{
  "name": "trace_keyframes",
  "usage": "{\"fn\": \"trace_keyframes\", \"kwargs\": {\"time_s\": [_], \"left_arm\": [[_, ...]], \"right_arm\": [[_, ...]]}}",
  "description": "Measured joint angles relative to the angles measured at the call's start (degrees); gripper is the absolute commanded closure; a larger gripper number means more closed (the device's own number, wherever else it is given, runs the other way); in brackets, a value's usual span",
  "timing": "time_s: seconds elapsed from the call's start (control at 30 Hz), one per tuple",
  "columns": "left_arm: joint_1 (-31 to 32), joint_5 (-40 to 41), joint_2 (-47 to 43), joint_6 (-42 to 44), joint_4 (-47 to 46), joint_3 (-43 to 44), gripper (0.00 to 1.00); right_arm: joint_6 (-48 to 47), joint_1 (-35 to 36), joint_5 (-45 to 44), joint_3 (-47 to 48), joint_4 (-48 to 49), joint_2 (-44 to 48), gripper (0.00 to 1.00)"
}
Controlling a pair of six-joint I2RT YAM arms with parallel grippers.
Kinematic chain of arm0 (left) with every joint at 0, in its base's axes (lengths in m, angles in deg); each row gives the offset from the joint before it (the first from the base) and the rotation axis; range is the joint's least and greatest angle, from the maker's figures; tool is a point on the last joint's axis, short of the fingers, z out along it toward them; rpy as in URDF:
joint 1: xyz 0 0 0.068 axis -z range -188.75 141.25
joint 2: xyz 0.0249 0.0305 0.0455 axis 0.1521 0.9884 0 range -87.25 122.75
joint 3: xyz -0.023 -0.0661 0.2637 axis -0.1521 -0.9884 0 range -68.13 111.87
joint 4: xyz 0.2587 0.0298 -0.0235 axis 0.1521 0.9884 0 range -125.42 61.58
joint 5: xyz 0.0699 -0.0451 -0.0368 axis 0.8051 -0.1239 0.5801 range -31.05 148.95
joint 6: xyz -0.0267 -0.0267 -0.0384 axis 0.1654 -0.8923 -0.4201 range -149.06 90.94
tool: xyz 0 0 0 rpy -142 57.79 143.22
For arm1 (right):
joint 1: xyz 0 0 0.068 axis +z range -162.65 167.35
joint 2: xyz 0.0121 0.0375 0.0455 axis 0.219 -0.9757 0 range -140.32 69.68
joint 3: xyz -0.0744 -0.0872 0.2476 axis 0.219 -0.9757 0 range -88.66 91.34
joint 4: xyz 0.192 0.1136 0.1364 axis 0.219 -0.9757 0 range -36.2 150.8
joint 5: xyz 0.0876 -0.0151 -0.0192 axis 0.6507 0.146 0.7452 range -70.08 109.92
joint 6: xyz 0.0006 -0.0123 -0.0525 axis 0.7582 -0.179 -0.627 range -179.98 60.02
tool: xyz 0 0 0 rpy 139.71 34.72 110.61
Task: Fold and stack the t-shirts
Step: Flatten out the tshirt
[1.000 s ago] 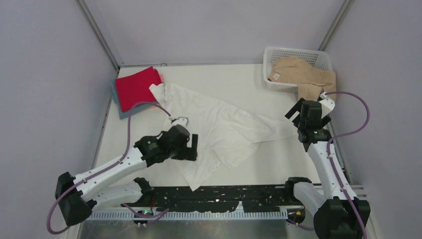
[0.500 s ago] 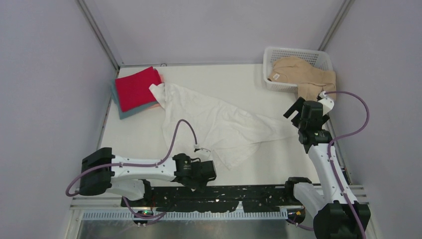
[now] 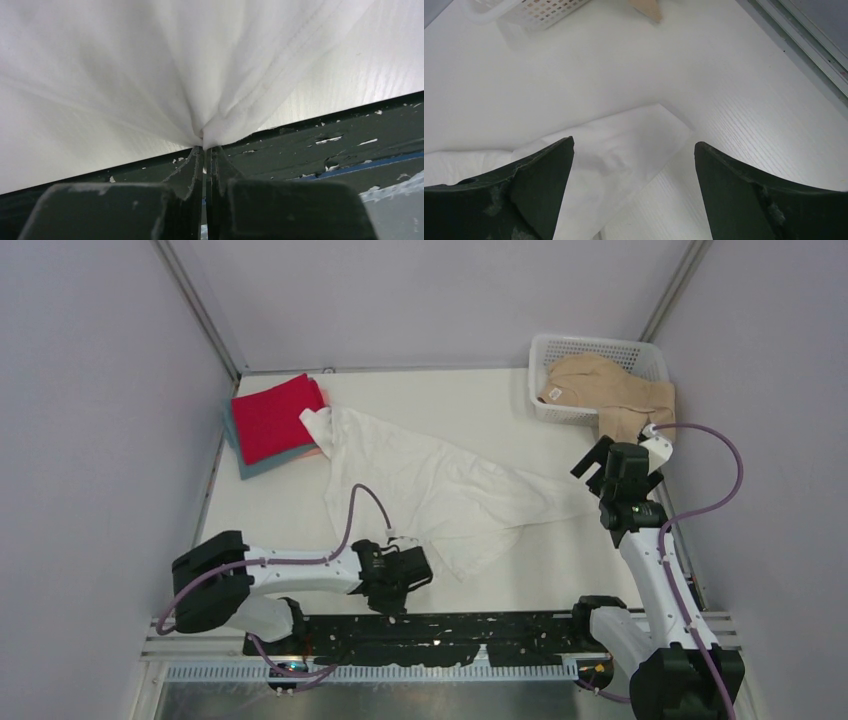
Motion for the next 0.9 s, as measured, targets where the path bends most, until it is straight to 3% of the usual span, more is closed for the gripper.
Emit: {"fn": "trace_keyframes", "kwargs": {"time_s": [0.13, 0.27, 0.4, 0.57, 0.9], "left_arm": [[-3.13, -1.81, -4.35, -0.04, -1.75, -3.21, 1.0], [-7.76, 5.14, -9.09, 0.7, -1.25, -5.49, 1.0], [-18.8, 9.46, -16.04, 3.37, -1.86, -6.8, 1.0], [-27.28, 12.35, -22.82, 8.07, -4.44, -7.13, 1.0], [-32.5, 12.46, -24.41, 12.07, -5.29, -8.79, 1.0]], "right_arm": [[-0.04, 0.0, -1.05, 0.0, -0.52, 0.0, 0.05], [0.02, 0.0, -2.12, 0.0, -1.84, -0.04, 0.05], [0.07, -0.11, -2.47, 0.0, -5.75, -0.98, 0.04], [0.07, -1.22, -5.11, -1.57, -10.16, -1.99, 0.01], [-1.57, -4.55, 0.87, -1.88, -10.45, -19.34, 0.17]]}}
